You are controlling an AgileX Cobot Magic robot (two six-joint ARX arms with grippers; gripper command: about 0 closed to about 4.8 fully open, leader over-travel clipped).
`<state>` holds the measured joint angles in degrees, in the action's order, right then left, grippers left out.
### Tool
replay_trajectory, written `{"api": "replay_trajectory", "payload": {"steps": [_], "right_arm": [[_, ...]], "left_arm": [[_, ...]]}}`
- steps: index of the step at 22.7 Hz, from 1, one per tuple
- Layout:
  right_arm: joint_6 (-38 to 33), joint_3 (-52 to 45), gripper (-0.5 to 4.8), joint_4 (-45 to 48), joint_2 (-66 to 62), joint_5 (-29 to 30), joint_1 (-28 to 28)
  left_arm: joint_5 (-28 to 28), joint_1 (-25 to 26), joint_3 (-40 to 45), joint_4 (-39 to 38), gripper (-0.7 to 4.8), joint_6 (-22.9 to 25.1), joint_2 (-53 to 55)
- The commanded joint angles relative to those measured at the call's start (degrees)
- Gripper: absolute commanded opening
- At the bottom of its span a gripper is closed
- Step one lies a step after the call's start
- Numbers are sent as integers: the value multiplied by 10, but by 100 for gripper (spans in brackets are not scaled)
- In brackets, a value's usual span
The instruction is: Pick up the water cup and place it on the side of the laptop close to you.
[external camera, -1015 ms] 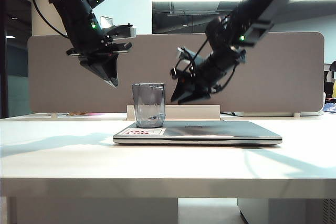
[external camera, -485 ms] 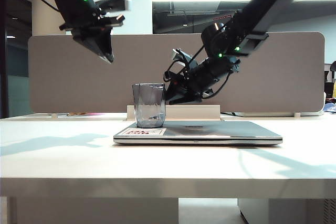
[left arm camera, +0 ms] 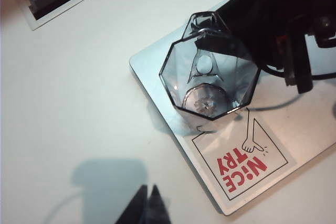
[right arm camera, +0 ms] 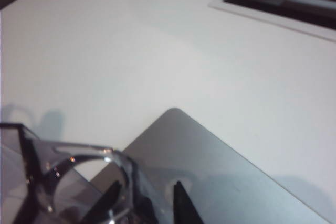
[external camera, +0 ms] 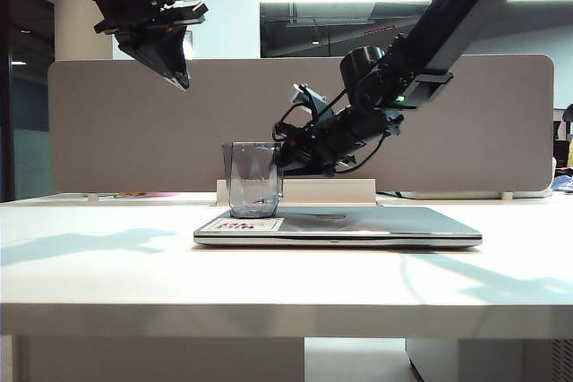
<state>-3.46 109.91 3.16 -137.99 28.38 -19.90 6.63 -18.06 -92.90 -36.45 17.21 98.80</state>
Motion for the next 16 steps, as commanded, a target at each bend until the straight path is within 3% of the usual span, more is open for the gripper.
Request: {"api": "replay_trajectory", "payload": {"steps": [1,4,7,16], "right_arm": [[-11,3,145,19,-2,0,-1],[-11,3,144,21,-5,0,-1],[-11,3,71,33,-8,-2,-1],[-26,3,39,58,-8,-4,-4]], "left_arm": [[0,0,-2,0,-6,4,-6],[0,-1,-2,0,-6,4,-6],[0,0,-2,-8,-6,4,-6],[0,0,-2,-24,-6,4,-6]]}}
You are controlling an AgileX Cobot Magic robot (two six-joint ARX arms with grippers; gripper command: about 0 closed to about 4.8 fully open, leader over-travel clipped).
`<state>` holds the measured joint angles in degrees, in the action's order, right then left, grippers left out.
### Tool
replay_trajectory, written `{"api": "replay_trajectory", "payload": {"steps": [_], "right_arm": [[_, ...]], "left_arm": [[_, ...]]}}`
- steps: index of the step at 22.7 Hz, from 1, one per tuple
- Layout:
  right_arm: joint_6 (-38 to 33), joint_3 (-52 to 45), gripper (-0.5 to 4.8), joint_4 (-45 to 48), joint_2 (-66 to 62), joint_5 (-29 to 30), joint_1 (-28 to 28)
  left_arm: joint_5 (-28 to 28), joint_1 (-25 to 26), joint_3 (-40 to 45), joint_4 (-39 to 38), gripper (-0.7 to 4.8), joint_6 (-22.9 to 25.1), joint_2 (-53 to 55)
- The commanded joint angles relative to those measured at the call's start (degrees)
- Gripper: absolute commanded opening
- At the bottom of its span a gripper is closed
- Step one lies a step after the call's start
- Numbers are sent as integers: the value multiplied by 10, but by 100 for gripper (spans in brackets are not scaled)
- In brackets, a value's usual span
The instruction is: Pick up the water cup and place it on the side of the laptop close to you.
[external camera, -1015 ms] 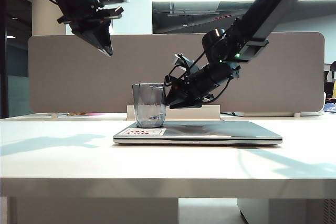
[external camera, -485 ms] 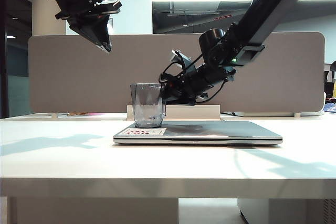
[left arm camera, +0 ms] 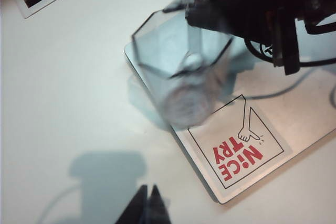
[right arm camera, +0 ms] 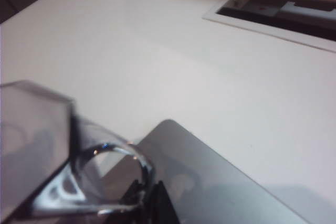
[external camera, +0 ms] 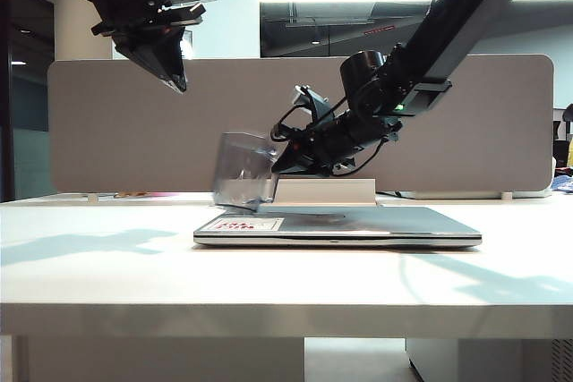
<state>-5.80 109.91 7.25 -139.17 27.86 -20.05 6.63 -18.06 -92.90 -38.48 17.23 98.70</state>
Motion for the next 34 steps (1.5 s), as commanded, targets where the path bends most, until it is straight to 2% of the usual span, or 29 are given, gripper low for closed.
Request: {"api": "replay_trajectory", "payload": {"steps": [1,3,12,20,28,31,34], "right_arm": [[-2,3,24,17,4,1,-3],[-2,3,-1,18,4,2,-3],[-2,4,-1,16,7,4,-3],[79,3,-2,-99,75,2,-2],[166,3,-2,-279,187,3,18],[179,1,-2,-316,226,6,27],[179,-36,-2,-311,281,3,37]], "left_arm": [[0,0,-2,-7,-6,4,-5],[0,0,-2,-9,-6,4,-5],[-2,0,-2,-14,-6,4,-7],[-5,0,-2,-13,-6,4,-43],[-3,0,-2,-22,-6,3,-73],[-2,0,-2,-23,-6,3,-75],[0,0,-2,-27,-6,1,-76]]}}
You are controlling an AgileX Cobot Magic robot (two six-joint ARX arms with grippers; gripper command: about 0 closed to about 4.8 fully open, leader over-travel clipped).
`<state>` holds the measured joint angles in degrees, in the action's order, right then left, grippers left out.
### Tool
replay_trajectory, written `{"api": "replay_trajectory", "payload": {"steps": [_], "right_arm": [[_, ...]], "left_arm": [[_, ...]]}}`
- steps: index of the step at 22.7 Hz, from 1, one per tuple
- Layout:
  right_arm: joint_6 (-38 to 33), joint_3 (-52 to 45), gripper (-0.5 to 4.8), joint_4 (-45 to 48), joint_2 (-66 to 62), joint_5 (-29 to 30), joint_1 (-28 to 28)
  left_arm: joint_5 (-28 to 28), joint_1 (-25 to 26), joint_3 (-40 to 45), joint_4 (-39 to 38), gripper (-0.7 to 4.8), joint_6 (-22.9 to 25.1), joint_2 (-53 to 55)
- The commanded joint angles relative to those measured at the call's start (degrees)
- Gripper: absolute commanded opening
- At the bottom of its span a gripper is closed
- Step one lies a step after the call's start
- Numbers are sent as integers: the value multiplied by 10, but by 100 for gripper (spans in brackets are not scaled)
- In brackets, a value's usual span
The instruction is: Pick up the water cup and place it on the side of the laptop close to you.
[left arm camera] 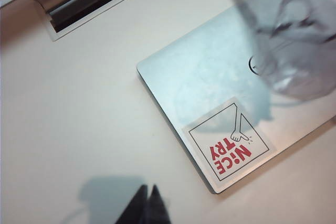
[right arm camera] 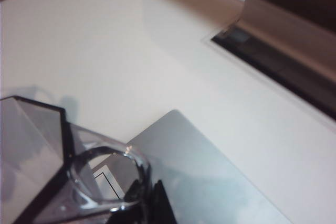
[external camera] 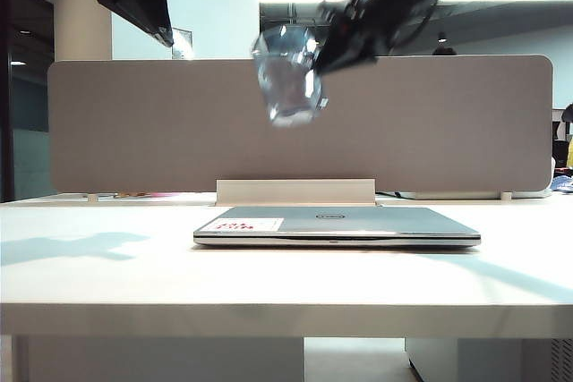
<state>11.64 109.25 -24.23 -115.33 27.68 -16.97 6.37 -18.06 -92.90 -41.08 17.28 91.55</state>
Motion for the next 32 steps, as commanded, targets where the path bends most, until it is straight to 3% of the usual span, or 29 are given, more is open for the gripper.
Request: {"api": "replay_trajectory", "payload": {"steps": [1,8,12,18,23,29,32], "right_arm": [[5,-42,-2,5,59,5,11],[3,-199,-2,38,208,2,45],[1,-327,-2,107,308,-43,46],[-73,-466,-2,200,412,-85,45],[-117,-548,-2,231,461,-97,30],[-144,-633,-2,281,486,-155,-10],[-178,-700,-2,355,489,-215,-43]], "left_arm": [[3,0,-2,-2,-6,0,-4],[5,0,-1,-19,-6,-1,-7],[16,-1,-1,-22,-6,-3,-16],[19,0,7,-25,-6,-12,-36],[20,0,40,-5,-6,-12,-73],[20,0,75,13,-6,-12,-112],[18,0,82,14,-6,-12,-129]]}}
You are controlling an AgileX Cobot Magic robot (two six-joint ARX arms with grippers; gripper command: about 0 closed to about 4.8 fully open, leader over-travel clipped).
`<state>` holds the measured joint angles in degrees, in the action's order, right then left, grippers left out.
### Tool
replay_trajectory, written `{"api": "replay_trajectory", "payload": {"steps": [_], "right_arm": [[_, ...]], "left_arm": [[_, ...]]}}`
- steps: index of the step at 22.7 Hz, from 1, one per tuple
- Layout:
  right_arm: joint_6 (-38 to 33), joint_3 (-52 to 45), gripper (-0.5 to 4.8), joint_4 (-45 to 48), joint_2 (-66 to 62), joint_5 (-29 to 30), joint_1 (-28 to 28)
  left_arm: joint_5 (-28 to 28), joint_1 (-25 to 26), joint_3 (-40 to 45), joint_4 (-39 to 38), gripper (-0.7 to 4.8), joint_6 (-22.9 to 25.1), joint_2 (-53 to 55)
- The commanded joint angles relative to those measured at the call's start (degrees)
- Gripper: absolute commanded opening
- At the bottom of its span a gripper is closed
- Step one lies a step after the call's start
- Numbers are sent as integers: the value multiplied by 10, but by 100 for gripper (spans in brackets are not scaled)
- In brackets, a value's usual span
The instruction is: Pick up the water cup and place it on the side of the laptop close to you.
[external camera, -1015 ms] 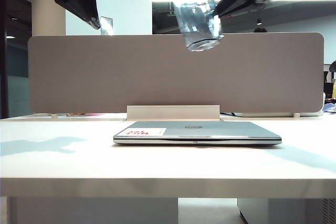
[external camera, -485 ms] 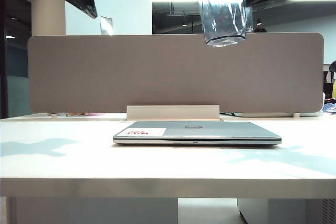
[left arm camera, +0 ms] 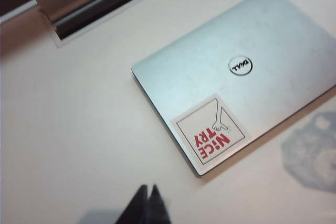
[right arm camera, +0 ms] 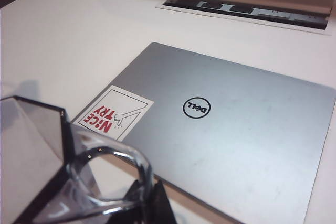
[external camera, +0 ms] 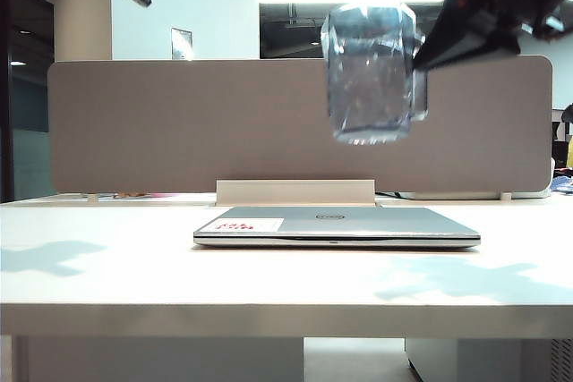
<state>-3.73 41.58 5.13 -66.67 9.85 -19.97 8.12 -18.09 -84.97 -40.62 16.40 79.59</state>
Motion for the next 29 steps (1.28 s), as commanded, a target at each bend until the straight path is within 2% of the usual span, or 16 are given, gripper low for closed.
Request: {"api": "replay_trajectory", "payload": {"steps": [1,5,8,20,29], "right_arm": [[-28,-36,-2,78,2,-50,-18],[-44,-109,-2,181,0,-130,-45],[-42,-149,-2,238,-5,-152,-47],[-42,-178,-2,389,-138,-136,-47],[-42,-178,-1,458,-214,-127,-47]], "left_arm": [[0,0,3,9,-6,-3,-14],[-4,0,5,9,-6,-3,-20],[-4,0,5,9,-6,-4,-20],[-7,0,5,9,-6,-3,-20],[-7,0,5,10,-6,-3,-20]]}}
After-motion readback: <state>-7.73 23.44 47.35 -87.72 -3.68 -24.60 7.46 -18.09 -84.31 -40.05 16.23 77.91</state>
